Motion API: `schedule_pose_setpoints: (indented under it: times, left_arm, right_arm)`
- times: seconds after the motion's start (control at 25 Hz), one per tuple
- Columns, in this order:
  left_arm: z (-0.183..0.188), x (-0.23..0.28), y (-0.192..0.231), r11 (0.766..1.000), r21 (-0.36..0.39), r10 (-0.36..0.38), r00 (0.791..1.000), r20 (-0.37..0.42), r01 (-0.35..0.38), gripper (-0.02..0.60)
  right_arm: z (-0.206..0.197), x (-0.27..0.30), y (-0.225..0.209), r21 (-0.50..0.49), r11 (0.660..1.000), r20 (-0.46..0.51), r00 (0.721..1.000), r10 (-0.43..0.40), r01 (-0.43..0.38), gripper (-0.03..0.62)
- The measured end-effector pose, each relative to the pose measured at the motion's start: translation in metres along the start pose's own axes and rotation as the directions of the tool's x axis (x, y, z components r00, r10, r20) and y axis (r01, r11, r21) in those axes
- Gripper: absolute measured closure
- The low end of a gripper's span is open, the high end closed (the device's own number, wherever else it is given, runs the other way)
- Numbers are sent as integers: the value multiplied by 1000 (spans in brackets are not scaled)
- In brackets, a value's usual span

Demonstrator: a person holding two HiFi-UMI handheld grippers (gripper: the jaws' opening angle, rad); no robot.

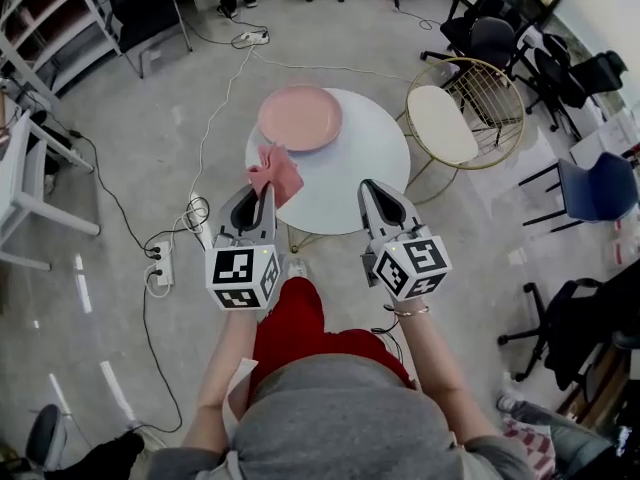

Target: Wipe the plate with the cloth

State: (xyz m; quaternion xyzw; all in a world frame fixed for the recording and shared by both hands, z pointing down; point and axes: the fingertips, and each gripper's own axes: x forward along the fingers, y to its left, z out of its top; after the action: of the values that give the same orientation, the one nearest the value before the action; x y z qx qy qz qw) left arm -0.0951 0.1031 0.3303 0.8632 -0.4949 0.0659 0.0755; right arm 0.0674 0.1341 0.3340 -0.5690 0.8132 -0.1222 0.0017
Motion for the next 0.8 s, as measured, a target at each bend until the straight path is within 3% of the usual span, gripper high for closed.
schedule_pose_setpoints:
  times: [0.4,0.8]
  left_arm:
    - [20,102,80,1000,0,-30,999,-24,30,546]
    - [-4,161,113,997,-39,-69,992,-109,65,546]
  right_arm:
    - [20,126,-22,9,1000,-8,1000,-26,26,565]
    - [10,177,-50,10,996,-80,993,-92,93,565]
